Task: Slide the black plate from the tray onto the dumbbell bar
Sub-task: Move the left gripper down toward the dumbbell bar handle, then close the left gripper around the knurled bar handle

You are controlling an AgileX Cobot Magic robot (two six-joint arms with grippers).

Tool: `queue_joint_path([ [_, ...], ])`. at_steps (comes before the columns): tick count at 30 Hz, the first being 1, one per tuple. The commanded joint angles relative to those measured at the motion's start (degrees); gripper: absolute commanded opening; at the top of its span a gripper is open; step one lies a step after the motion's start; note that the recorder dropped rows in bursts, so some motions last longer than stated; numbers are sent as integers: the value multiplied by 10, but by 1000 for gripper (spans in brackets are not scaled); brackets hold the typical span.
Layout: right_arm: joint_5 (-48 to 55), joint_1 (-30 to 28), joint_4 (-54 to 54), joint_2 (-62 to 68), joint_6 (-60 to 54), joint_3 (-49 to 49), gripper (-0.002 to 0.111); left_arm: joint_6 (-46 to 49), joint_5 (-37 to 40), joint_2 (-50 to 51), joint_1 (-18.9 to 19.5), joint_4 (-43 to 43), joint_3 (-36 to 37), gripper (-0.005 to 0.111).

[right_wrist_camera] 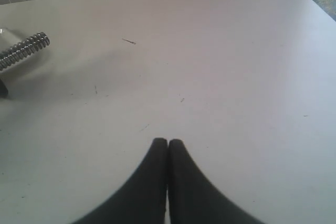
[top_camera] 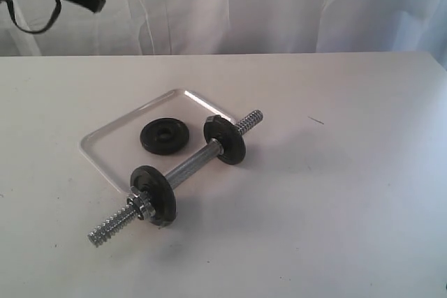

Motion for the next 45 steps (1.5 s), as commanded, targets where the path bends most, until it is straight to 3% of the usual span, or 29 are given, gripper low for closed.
queue_joint_path([
  [1,-5,-1,-3,-3,2,2,0,-143,-55,43,2,12,27,50],
  [6,-5,-1,-3,-3,2,2,0,-167,-67,77,-9,12,28,47],
  [8,-5,-1,-3,-3,2,2,0,-169,8,82,-9,12,28,45],
  [12,-5,-1,-3,-3,2,2,0,100,216,83,-9,4,28,36],
  [15,-5,-1,-3,-3,2,2,0,119,233,79,-9,-221,29,35],
  [16,-5,-1,-3,-3,2,2,0,168,226,79,-15,-317,38,35],
  [17,-5,-1,-3,-3,2,2,0,202,228,78,-20,-361,43,35],
  [22,-5,-1,-3,-3,2,2,0,544,259,81,-46,-682,91,35],
  [27,-5,-1,-3,-3,2,2,0,855,296,88,-70,-916,124,35],
  [30,-5,-1,-3,-3,2,2,0,914,314,85,-80,-981,122,35],
  [38,-5,-1,-3,-3,2,2,0,926,407,40,-85,-1055,59,36],
  [45,-5,-1,-3,-3,2,2,0,1058,526,22,-90,-1310,21,68],
])
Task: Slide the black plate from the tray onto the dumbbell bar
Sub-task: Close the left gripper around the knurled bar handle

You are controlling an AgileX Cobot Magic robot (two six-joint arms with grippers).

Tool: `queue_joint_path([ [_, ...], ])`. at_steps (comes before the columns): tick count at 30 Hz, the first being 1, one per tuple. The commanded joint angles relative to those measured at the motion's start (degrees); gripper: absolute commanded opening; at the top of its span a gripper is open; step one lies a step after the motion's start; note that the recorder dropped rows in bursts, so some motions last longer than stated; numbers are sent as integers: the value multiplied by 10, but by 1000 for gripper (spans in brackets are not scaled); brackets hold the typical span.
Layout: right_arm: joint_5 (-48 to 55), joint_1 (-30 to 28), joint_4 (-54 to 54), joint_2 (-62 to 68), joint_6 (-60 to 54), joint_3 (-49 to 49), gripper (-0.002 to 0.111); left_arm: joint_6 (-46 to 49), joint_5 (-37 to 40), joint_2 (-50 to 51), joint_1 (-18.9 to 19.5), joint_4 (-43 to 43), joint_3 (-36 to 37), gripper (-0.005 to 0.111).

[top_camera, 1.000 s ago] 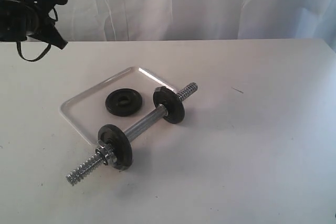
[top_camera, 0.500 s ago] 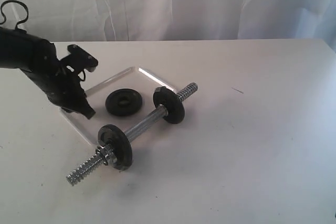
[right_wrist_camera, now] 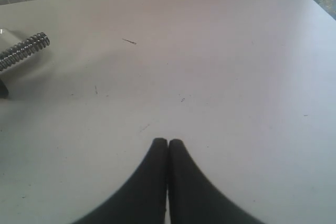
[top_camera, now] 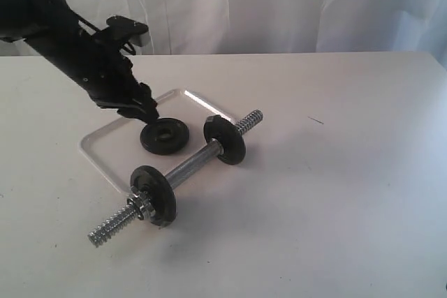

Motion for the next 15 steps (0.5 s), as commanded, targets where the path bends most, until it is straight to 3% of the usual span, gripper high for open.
queue_joint_path([
  [1,-6,-1,-3,-3,1,2,0,94,71,-4,-13,-155,-7,69],
  [6,-6,-1,-3,-3,1,2,0,114,55,18,-60,-150,-7,68],
  [10,-6,-1,-3,-3,1,2,0,91,19,48,-99,-90,-8,68],
  [15,-6,-1,-3,-3,1,2,0,73,18,80,-112,-89,-8,68],
])
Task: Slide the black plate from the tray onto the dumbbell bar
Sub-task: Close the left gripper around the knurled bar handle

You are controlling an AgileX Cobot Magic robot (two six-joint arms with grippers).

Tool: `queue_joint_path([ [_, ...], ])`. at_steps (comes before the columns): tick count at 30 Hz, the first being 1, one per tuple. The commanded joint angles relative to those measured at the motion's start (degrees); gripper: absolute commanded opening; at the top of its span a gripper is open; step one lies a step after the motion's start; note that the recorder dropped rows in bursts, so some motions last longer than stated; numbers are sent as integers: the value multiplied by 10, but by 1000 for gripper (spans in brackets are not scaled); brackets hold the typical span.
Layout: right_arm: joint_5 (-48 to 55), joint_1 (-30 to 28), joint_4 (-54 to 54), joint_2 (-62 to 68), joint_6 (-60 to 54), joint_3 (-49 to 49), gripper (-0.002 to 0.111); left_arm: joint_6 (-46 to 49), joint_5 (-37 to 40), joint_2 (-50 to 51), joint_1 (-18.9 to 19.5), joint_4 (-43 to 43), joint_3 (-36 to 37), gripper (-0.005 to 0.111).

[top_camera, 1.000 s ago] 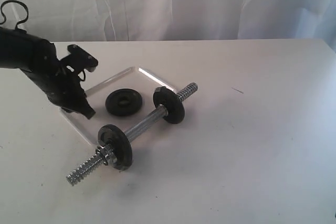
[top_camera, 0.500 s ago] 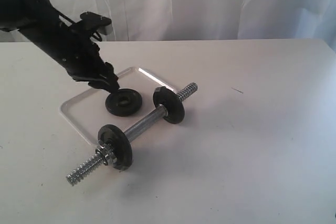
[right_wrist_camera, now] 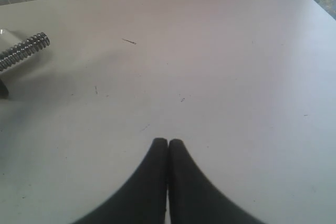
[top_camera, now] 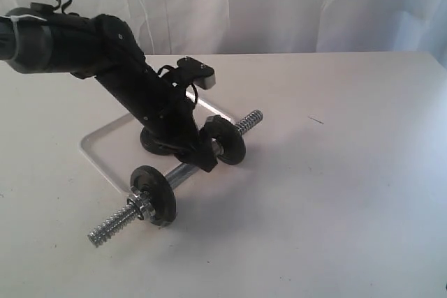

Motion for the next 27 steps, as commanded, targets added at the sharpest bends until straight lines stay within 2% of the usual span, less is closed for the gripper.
queue_joint_path([
  [1,-6,-1,-3,-3,1,2,0,-13,-2,23,-11,2,-3,68],
  [11,-6,-1,-3,-3,1,2,0,-13,-35,71,-13,-20,-3,66],
  [14,-6,-1,-3,-3,1,2,0,-13,-26,73,-13,-20,-3,52],
  [16,-6,-1,-3,-3,1,2,0,-13,-24,75,-13,-20,-3,50],
  [17,-6,-1,-3,-3,1,2,0,-13,-24,78,-13,-20,-3,44],
  [18,-6,-1,-3,-3,1,2,0,-13,-26,78,-13,-20,-3,35],
  [20,-6,-1,-3,-3,1,2,0,-8,-34,78,-13,-20,-3,6],
  [21,-6,-1,-3,-3,1,2,0,8,-41,78,-13,-20,-3,0],
  [27,-6,-1,-3,-3,1,2,0,17,-60,67,-13,-40,-3,0],
])
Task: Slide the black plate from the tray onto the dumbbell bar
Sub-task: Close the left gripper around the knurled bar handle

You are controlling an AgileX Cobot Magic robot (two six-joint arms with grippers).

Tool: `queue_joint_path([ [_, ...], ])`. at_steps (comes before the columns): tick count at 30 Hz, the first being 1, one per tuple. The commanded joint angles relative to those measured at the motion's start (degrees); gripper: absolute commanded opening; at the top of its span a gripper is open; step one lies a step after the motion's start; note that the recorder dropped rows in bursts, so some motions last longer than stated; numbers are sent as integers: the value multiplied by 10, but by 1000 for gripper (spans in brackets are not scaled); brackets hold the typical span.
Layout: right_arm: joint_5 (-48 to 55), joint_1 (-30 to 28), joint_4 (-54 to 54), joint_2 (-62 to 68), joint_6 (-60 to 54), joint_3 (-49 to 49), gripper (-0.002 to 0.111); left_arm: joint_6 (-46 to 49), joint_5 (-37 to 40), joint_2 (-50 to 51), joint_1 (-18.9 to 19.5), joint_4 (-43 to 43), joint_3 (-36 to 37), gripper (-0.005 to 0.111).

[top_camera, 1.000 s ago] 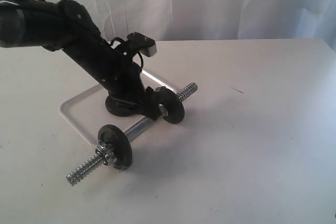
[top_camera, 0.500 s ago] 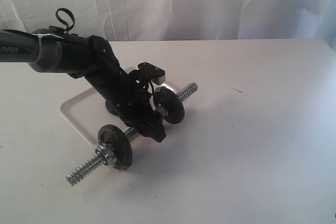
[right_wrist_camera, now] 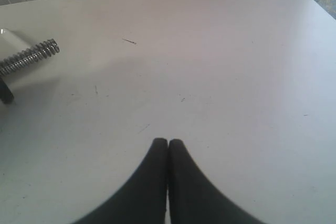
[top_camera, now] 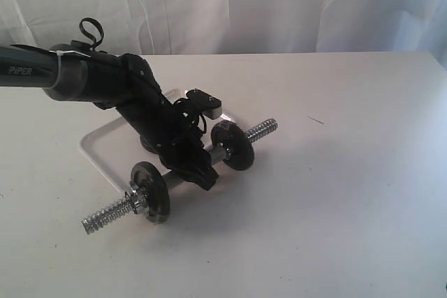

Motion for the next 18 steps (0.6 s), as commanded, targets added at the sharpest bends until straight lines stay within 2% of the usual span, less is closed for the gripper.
queue_joint_path([
  [1,-6,-1,-3,-3,1,2,0,8,-29,-17,-1,-24,-2,0],
  [18,-6,-1,-3,-3,1,2,0,28,-39,-103,-1,-25,-2,0],
])
